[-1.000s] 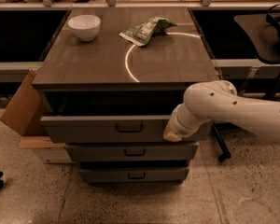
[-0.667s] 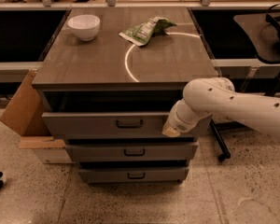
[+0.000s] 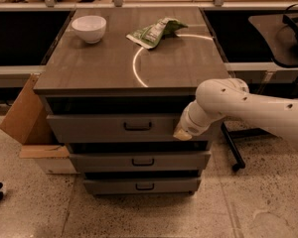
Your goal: Close top drawer
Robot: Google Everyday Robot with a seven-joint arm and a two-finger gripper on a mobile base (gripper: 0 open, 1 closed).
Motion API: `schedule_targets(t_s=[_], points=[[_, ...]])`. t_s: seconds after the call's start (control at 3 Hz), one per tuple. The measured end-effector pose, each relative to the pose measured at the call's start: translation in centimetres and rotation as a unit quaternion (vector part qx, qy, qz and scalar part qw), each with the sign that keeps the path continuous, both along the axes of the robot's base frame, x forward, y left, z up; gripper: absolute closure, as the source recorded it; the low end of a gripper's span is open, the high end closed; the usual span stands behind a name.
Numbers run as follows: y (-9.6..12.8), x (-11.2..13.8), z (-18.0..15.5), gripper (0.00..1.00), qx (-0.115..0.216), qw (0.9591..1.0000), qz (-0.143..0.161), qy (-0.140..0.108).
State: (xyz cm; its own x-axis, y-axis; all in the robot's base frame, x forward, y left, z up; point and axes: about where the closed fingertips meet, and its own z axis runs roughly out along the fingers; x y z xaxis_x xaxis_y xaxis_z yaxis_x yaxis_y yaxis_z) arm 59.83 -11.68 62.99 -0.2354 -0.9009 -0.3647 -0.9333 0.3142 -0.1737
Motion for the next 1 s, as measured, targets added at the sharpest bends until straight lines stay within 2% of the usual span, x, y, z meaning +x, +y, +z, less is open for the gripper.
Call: schedule_targets(t_s=[0.33,0.67,1.0], points=[[-0.3,-1.5,1.0,1.0,0.008,0.9998,0.016,-0.005],[-0.7,-7.5,4.3,1.0,0.031,0.9965,0.077,-0.002],[-1.0,-11.9,6.5,1.0,0.043,0.9898,0.136,0.006]])
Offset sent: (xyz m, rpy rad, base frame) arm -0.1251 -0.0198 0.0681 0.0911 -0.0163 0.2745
